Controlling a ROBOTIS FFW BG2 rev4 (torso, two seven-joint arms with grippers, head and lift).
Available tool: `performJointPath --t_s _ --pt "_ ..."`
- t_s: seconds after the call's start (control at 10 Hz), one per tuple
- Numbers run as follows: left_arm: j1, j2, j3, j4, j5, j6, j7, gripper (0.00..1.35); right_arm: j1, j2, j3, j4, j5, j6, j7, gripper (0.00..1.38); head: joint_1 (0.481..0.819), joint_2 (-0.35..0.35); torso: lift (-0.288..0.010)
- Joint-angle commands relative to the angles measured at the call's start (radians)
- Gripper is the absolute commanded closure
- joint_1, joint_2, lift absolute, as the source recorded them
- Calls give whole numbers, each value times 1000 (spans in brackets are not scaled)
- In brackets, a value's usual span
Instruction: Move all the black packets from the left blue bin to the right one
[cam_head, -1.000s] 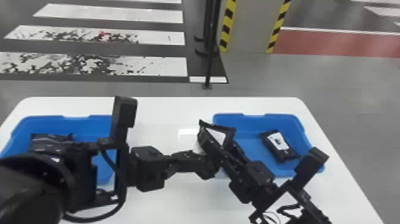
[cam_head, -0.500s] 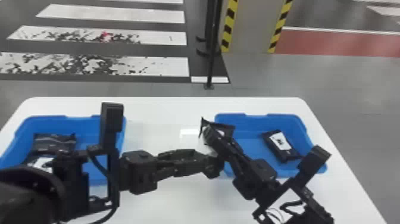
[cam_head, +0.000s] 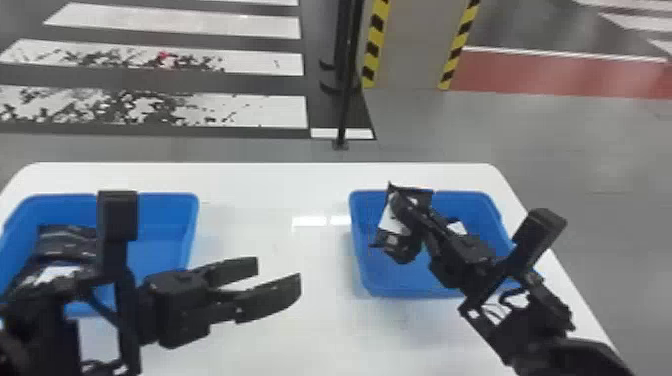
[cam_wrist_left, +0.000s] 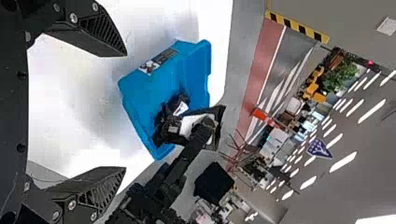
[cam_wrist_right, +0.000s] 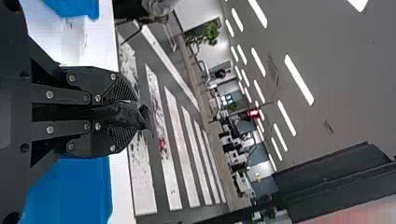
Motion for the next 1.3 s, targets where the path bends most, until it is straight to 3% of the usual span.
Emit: performJointPath --t_s 0.0,0.2,0.5,0.6,0.9,1.0,1.2 --pt "42 0 60 -32 -2 11 0 176 -73 -4 -65 110 74 0 2 1202 695 -157 -140" --pt "77 1 121 -59 -24 29 0 176 -130 -18 -67 208 86 0 2 829 695 -180 -140" --pt "84 0 193 -74 -54 29 0 177 -86 -9 -85 183 116 -44 0 381 695 -150 -140" --pt "79 1 215 -76 -86 31 0 179 -17 0 -85 122 132 -81 -11 328 695 -138 -140" --pt "74 4 309 -81 -159 56 0 179 231 69 -85 -94 144 -162 -74 309 695 -83 -140" --pt "77 19 327 -81 -183 75 0 180 305 85 -85 -158 150 -201 -90 308 695 -51 -140" --pt "72 41 363 -81 -247 115 0 179 435 85 -79 -276 160 -253 -118 308 695 -7 -140"
